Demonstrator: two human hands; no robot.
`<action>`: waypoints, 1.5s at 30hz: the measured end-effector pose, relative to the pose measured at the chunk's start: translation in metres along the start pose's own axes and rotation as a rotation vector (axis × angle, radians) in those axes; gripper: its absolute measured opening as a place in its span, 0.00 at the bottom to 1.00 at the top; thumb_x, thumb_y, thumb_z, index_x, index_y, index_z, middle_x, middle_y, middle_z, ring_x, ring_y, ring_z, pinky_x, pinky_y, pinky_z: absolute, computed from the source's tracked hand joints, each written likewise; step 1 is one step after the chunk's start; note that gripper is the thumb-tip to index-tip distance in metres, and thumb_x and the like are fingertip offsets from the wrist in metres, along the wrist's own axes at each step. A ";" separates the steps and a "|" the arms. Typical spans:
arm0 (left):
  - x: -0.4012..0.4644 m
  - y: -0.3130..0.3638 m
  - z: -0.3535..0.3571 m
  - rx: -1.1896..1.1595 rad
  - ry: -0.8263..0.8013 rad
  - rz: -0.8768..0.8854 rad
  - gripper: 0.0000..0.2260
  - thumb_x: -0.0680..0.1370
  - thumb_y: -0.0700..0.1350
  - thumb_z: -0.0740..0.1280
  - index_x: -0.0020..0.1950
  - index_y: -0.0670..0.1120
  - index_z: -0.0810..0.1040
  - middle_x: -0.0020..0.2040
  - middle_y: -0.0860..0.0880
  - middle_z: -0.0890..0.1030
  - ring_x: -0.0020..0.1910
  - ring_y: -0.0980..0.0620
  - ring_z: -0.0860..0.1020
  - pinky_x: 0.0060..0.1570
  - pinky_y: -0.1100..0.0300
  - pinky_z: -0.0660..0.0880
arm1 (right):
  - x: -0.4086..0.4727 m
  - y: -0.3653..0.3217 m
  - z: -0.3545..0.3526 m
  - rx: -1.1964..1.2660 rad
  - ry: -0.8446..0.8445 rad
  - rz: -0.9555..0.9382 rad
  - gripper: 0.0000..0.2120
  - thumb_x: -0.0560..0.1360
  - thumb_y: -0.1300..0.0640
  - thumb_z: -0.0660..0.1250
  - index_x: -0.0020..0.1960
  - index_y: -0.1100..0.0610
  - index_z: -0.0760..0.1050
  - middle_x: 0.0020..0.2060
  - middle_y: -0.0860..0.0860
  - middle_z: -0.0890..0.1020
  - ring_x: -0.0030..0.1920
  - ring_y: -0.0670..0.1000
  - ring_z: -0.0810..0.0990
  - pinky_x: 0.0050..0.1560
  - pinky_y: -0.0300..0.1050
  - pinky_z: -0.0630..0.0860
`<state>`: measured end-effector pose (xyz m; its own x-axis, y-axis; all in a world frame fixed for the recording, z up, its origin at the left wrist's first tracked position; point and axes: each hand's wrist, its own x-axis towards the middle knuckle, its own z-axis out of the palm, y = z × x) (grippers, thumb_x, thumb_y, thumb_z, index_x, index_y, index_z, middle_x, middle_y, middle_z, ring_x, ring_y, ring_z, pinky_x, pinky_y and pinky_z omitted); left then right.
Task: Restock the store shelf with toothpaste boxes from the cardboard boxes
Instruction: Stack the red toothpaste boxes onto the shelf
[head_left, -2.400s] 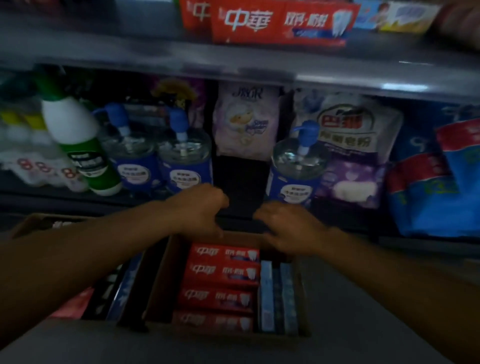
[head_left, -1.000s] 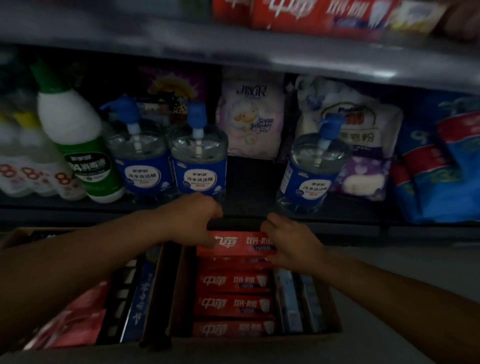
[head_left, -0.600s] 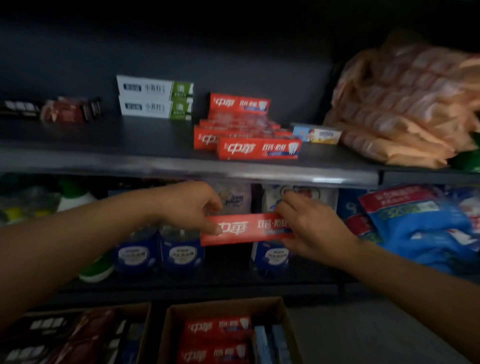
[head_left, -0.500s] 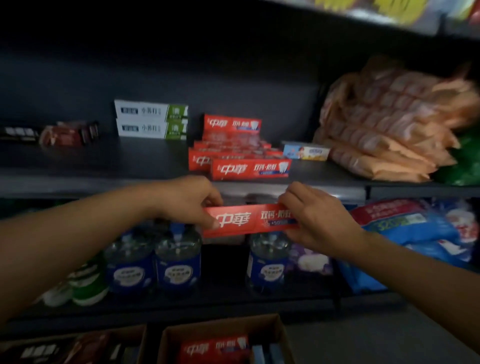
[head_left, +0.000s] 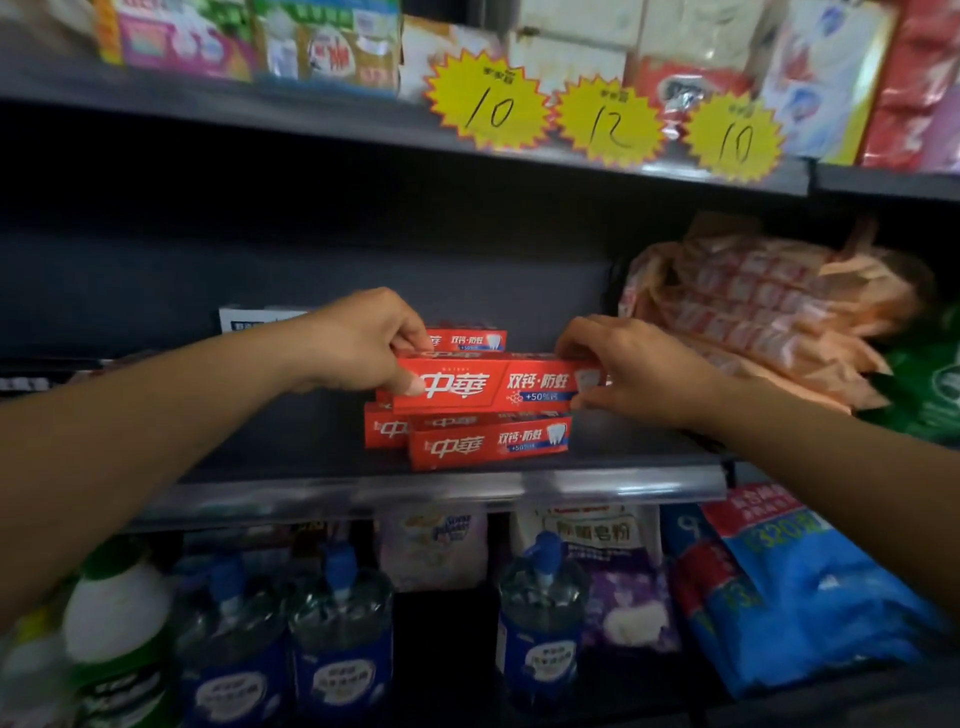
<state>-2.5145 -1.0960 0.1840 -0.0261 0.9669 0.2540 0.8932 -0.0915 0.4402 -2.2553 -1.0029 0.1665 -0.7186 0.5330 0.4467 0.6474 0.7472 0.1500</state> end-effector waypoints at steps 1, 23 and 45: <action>0.005 -0.003 -0.001 0.004 0.001 0.005 0.20 0.68 0.40 0.77 0.59 0.45 0.80 0.51 0.49 0.83 0.49 0.52 0.81 0.58 0.51 0.77 | 0.008 0.002 0.002 0.004 -0.013 0.009 0.22 0.68 0.52 0.75 0.58 0.54 0.70 0.54 0.50 0.77 0.53 0.51 0.76 0.51 0.48 0.75; 0.155 -0.099 0.029 -0.008 0.131 -0.114 0.18 0.69 0.36 0.76 0.56 0.46 0.76 0.57 0.47 0.77 0.54 0.50 0.76 0.51 0.57 0.72 | 0.166 0.058 0.101 0.018 -0.066 0.086 0.16 0.71 0.54 0.73 0.55 0.51 0.70 0.54 0.49 0.78 0.50 0.50 0.76 0.51 0.51 0.78; 0.245 -0.128 0.069 0.267 0.301 -0.158 0.07 0.74 0.35 0.70 0.50 0.42 0.83 0.53 0.45 0.82 0.52 0.48 0.79 0.51 0.55 0.75 | 0.231 0.114 0.176 0.045 -0.102 0.053 0.20 0.72 0.54 0.71 0.62 0.52 0.70 0.56 0.51 0.76 0.50 0.48 0.73 0.49 0.45 0.72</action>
<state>-2.6044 -0.8306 0.1305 -0.2668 0.8476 0.4587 0.9514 0.1556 0.2659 -2.3923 -0.7250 0.1310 -0.7072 0.6082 0.3604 0.6748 0.7328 0.0874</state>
